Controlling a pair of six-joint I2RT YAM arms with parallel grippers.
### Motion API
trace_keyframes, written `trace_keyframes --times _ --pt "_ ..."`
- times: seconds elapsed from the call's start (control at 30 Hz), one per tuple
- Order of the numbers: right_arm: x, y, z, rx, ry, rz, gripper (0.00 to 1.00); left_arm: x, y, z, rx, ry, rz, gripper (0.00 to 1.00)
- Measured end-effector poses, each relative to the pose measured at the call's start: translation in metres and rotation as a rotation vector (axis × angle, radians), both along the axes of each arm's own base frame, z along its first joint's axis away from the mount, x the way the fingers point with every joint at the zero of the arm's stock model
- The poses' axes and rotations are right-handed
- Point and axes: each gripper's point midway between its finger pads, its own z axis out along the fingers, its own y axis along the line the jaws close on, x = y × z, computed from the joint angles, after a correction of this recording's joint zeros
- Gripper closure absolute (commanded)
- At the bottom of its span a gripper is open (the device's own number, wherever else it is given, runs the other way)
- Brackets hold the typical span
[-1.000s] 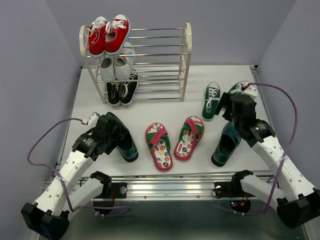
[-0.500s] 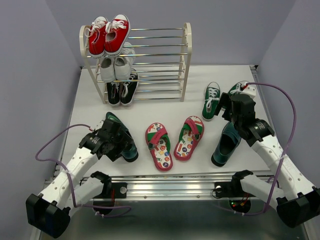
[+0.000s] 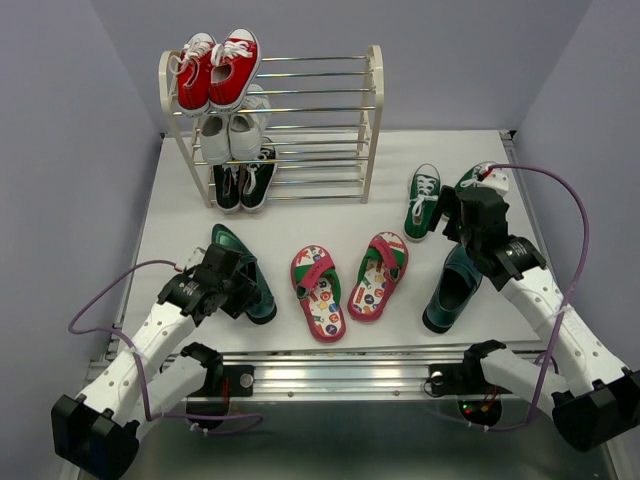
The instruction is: Place and organize the shoes onto the shoe shelf
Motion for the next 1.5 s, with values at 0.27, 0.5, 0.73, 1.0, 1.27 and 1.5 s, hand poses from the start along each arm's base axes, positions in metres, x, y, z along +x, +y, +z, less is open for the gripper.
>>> trace_keyframes --times 0.27,0.5,0.73,1.0,1.27,1.5 --pt "0.0 0.0 -0.001 -0.004 0.003 -0.001 0.0 -0.003 0.001 -0.007 0.001 0.003 -0.004 1.0" --pt "0.0 -0.001 -0.001 -0.007 0.002 -0.006 0.0 -0.003 0.0 -0.005 0.046 -0.021 -0.121 1.0" --pt "0.0 -0.001 -0.001 -0.008 0.002 -0.006 0.0 0.012 -0.008 0.015 0.144 -0.046 -0.311 1.0" --pt "0.001 -0.002 -0.002 -0.015 0.008 -0.008 0.0 0.026 -0.032 0.062 0.185 -0.168 -0.492 1.0" --pt "0.001 -0.002 -0.003 -0.016 0.008 -0.008 0.0 0.029 -0.034 0.078 0.182 -0.229 -0.515 1.0" --pt "0.001 -0.002 -0.003 -0.02 0.009 -0.006 0.0 0.05 -0.047 0.091 0.139 -0.343 -0.476 1.0"
